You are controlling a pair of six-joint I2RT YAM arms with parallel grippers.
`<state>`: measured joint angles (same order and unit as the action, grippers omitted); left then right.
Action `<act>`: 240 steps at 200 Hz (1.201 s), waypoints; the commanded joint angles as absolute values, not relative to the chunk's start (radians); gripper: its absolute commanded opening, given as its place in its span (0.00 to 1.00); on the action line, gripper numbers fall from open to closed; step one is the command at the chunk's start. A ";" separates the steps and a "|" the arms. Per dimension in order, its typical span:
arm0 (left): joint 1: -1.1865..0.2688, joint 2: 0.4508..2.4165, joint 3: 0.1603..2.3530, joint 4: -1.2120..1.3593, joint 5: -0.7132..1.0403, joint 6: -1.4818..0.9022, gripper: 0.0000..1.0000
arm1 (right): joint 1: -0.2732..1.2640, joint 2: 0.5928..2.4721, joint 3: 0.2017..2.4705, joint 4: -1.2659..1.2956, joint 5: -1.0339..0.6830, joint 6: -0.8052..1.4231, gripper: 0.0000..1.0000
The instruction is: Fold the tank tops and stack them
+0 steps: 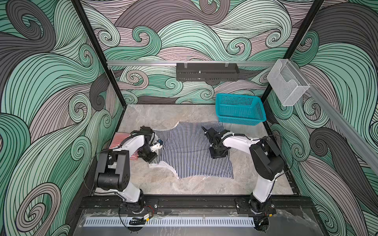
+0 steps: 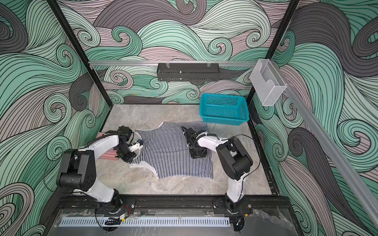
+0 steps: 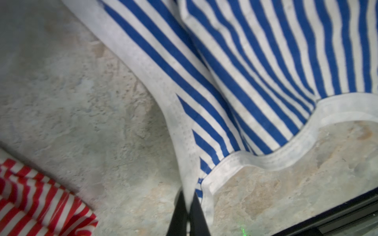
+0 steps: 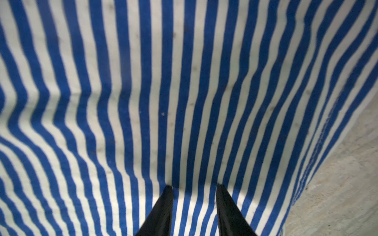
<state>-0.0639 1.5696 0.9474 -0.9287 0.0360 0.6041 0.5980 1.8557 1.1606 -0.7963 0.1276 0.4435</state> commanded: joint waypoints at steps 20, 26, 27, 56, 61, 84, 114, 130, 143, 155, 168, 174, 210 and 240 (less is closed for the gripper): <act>-0.025 1.556 0.959 -0.977 0.021 0.658 0.00 | 0.583 1.911 1.149 -0.870 0.243 0.409 0.37; -0.021 1.565 0.956 -0.973 0.013 0.659 0.00 | 0.582 1.911 1.150 -0.873 0.248 0.407 0.37; -0.020 1.566 0.956 -0.973 0.012 0.658 0.00 | 0.581 1.911 1.150 -0.873 0.249 0.406 0.37; -0.016 1.605 0.934 -0.981 -0.002 0.669 0.00 | 0.573 1.904 1.152 -0.888 0.258 0.398 0.39; -0.015 1.609 0.928 -0.977 -0.011 0.670 0.00 | 0.574 1.901 1.152 -0.890 0.259 0.397 0.39; -0.016 1.635 0.901 -0.964 -0.059 0.675 0.20 | 0.573 1.884 1.156 -0.896 0.231 0.394 0.43; -0.014 1.607 0.893 -0.977 -0.058 0.667 0.55 | 0.577 1.740 1.123 -0.851 0.126 0.404 0.54; -0.014 1.554 0.903 -0.969 -0.069 0.650 0.61 | 0.573 1.652 1.105 -0.853 0.104 0.428 0.56; -0.015 1.512 0.924 -0.965 -0.083 0.622 0.62 | 0.568 1.589 1.086 -0.858 0.077 0.454 0.57; -0.018 1.471 0.956 -0.995 -0.035 0.616 0.63 | 0.553 1.534 1.054 -0.858 0.043 0.481 0.57; -0.039 1.428 0.983 -1.028 0.032 0.617 0.64 | 0.524 1.486 1.003 -0.859 -0.002 0.508 0.58; -0.058 1.391 0.987 -1.034 0.053 0.618 0.65 | 0.506 1.469 0.974 -0.858 -0.025 0.518 0.58; -0.272 1.285 0.944 -0.961 0.034 0.629 0.68 | 0.399 1.344 0.768 -0.796 -0.144 0.606 0.58; -0.425 1.297 0.939 -0.893 0.086 0.603 0.69 | 0.379 1.202 0.652 -0.773 -0.177 0.698 0.57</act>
